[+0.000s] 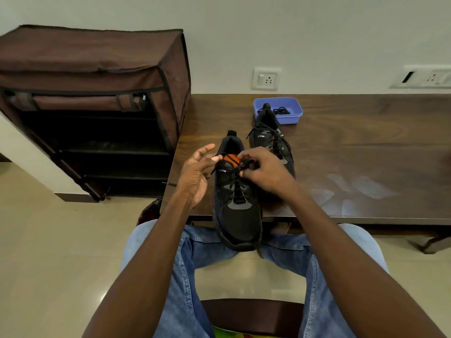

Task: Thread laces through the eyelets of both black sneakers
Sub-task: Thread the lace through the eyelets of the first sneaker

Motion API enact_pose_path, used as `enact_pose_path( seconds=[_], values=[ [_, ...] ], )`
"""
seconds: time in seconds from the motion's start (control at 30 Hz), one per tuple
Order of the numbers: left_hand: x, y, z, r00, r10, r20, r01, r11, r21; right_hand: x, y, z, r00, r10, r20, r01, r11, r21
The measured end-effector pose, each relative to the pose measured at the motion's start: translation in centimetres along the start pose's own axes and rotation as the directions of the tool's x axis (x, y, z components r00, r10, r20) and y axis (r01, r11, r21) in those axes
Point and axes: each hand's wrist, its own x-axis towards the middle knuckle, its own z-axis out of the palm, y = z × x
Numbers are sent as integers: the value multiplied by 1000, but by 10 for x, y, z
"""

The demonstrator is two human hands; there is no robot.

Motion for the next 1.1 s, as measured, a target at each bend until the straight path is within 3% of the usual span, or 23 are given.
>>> enact_pose_path(
  seconds=[0.07, 0.17, 0.23, 0.3, 0.37, 0.47, 0.53, 0.6, 0.67, 0.7, 0.77, 0.83, 0.9, 0.93, 1.03, 1.1],
  values=[
    [-3, 2, -5, 999, -8, -48, 6, 1000, -29, -1, -3, 7, 999, -30, -36, 28, 998, -53],
    [-3, 6, -17, 993, -9, -119, -12, 985, -174, -2, -4, 2, 972, 149, -181, -85, 943, 321],
    [-2, 8, -22, 982, -3, -189, -43, 970, -241, -2, -3, -6, 935, 292, -203, -113, 784, 610],
    [-2, 9, -24, 969, 5, -245, -77, 955, -285, -6, -1, -16, 908, 377, -181, -62, 549, 833],
    [-1, 10, -27, 945, 15, -327, -121, 944, -306, -8, 4, -25, 882, 444, -158, -1, 338, 941],
    [1, 15, -38, 888, -11, -459, -153, 935, -319, -11, 19, -38, 807, 572, -144, 42, 188, 981],
    [3, 16, -47, 833, -64, -550, -77, 970, -229, -11, 29, -45, 716, 676, -175, -18, 269, 963],
    [1, 13, -48, 779, -100, -619, 88, 995, -50, -10, 38, -49, 625, 719, -304, -171, 506, 845],
    [1, 5, -44, 780, -134, -612, 223, 972, 72, -9, 40, -49, 625, 651, -431, -309, 714, 628],
    [0, 2, -42, 780, -132, -612, 265, 955, 132, -9, 38, -47, 649, 616, -447, -363, 767, 529],
    [-1, -1, -40, 750, -80, -657, 338, 900, 276, -14, 32, -41, 676, 572, -464, -474, 820, 321],
    [-2, -3, -41, 759, -6, -651, 321, 873, 366, -23, 24, -36, 677, 430, -597, -570, 820, -57],
    [-5, -4, -36, 831, 97, -548, 198, 869, 454, -25, 22, -32, 730, 141, -669, -409, 874, -261],
    [-7, -5, -30, 861, 175, -478, 138, 823, 550, -22, 20, -30, 777, 83, -624, -286, 930, -232],
    [-12, -5, -9, 914, 288, -286, 10, 689, 725, -12, 12, -13, 960, 72, -271, -97, 992, -80],
    [-13, -7, 5, 916, 349, -197, -68, 620, 782, -5, 7, -1, 992, 10, -126, -28, 989, -144]
  ],
)
